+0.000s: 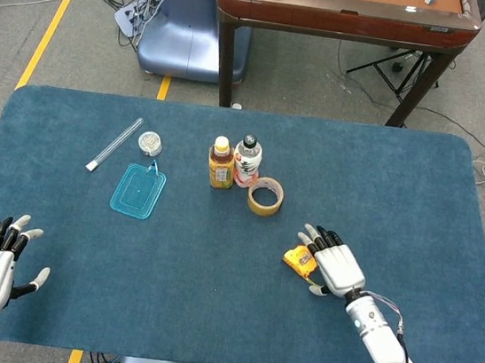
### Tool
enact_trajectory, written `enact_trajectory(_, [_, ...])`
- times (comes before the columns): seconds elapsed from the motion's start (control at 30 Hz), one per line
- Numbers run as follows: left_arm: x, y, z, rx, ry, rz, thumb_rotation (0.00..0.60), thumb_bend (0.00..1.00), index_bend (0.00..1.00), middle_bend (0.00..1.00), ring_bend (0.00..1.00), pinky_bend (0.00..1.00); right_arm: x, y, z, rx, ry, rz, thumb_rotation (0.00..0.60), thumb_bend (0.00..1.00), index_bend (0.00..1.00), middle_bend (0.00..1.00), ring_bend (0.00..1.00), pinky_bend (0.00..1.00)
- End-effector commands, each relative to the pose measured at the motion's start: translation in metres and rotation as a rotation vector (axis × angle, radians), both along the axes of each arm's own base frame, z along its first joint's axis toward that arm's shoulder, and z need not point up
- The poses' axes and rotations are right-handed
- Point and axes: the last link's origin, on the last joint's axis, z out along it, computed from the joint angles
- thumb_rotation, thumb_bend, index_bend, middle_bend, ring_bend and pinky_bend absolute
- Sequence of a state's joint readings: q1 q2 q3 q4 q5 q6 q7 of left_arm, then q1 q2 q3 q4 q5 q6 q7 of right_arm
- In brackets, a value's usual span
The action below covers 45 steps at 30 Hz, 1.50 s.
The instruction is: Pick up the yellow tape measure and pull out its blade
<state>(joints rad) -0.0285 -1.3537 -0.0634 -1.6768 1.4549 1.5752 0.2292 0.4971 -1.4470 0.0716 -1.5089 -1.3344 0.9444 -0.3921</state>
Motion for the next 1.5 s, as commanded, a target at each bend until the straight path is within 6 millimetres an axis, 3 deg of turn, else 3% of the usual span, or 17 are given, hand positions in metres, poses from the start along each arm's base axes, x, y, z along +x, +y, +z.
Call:
enact_trajectory(0.03, [0.0,0.0,0.001,0.001,0.0,-0.001,0.6,0.23,0.26,0.12,0.04,0.0,0.005,-0.005,-0.006,-0.016,-0.007,0.002,0.6,0.0,0.0,0.0,0.02,0.1])
enact_trajectory(0.33, [-0.003,-0.001,0.002,-0.003,-0.004,0.007,0.6,0.23,0.26,0.12,0.04,0.0,0.01,-0.018,-0.022,-0.051,-0.016,-0.037,0.6,0.0,0.0,0.02,0.03,0.1])
enact_trajectory(0.6, [-0.002,0.002,-0.001,-0.012,-0.002,0.001,0.6,0.23,0.26,0.12,0.04,0.0,-0.01,-0.024,-0.009,-0.086,0.003,-0.112,0.6,0.0,0.0,0.05,0.05,0.1])
enact_trajectory(0.83, [0.002,0.005,-0.005,-0.021,0.0,-0.006,0.6,0.23,0.26,0.12,0.04,0.0,-0.015,-0.031,0.0,-0.105,-0.009,-0.132,0.6,0.0,0.0,0.1,0.08,0.1])
enact_trajectory(1.17, [0.0,0.001,-0.002,-0.011,0.007,0.014,0.6,0.23,0.26,0.12,0.04,0.0,-0.006,-0.016,-0.002,-0.016,-0.045,-0.124,0.6,0.0,0.0,0.13,0.1,0.1])
enact_trajectory(1.5, [0.0,0.002,-0.003,-0.016,0.002,0.009,0.6,0.23,0.26,0.12,0.04,0.0,-0.003,-0.04,-0.012,-0.051,-0.028,-0.131,0.6,0.01,0.02,0.17,0.13,0.1])
